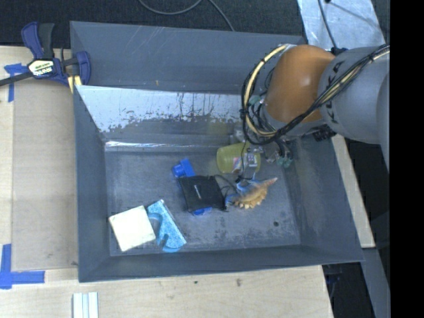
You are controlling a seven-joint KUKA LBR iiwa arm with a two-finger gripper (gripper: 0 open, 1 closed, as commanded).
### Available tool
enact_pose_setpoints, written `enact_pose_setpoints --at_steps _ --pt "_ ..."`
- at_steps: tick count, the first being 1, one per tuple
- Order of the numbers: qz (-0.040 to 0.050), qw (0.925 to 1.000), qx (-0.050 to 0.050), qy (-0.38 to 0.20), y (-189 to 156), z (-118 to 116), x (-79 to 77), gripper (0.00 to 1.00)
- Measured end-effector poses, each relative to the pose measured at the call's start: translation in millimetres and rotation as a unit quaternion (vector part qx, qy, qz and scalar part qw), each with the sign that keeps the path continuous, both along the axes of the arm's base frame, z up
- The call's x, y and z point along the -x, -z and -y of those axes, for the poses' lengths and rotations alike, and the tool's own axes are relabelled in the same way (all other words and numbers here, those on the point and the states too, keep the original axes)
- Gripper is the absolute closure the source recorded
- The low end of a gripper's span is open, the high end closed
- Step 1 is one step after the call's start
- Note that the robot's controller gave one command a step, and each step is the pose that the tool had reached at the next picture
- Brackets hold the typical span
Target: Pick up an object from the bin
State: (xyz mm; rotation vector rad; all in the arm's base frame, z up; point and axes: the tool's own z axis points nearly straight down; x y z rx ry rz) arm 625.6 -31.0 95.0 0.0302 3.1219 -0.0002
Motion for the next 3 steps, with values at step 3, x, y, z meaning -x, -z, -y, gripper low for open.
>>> enact_pose_setpoints --at_steps 3 --pt "-0.0002 1.0 0.0 -0.001 0.1 -0.1 0.1 1.0"
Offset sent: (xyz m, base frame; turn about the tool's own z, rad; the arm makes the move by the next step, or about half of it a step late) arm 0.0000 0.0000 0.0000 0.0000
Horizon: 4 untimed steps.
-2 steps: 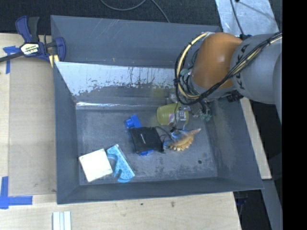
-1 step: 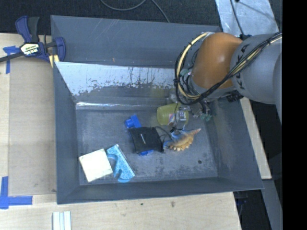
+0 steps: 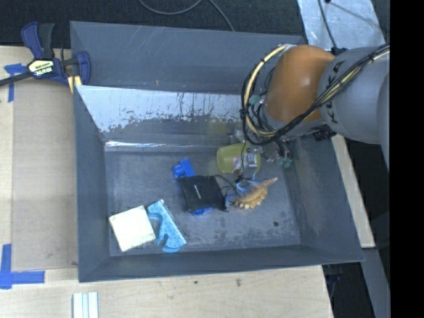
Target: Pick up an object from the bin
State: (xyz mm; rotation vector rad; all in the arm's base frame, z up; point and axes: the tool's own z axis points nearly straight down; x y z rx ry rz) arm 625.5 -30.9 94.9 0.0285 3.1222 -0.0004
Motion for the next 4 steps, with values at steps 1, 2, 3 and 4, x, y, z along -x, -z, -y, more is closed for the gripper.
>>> enact_pose_setpoints --at_steps 1,2,3,4 --pt "0.0 1.0 0.0 0.0 0.0 0.0 0.0 1.0" --pt "0.0 1.0 0.0 0.0 0.0 0.0 0.0 1.0" --pt "-0.0001 1.0 0.0 0.0 0.0 -0.1 0.0 1.0" --pt "-0.0001 1.0 0.0 0.0 0.1 -0.1 0.0 1.0"
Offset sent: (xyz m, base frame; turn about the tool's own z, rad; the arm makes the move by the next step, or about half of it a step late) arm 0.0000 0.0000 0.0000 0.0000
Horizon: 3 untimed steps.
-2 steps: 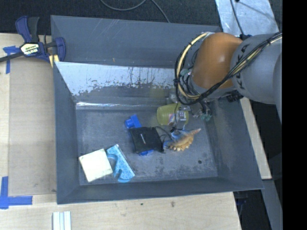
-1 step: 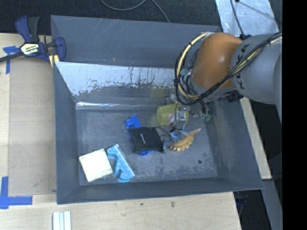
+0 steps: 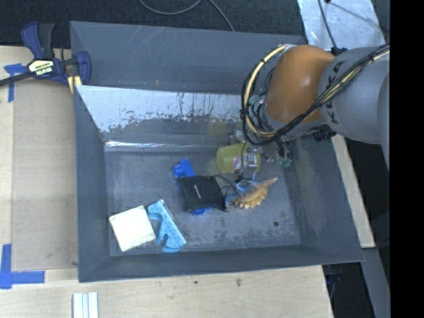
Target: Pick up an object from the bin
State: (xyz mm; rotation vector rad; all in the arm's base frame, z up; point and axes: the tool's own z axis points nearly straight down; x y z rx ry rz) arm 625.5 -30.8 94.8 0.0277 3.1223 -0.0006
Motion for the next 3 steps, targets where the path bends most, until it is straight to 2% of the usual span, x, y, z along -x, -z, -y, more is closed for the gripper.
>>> enact_pose_setpoints --at_steps 2,3 --pt "0.0 1.0 0.0 0.0 0.0 0.0 0.0 1.0" --pt "0.0026 0.9955 0.002 -0.095 -36.9 13.8 -2.1 1.0"
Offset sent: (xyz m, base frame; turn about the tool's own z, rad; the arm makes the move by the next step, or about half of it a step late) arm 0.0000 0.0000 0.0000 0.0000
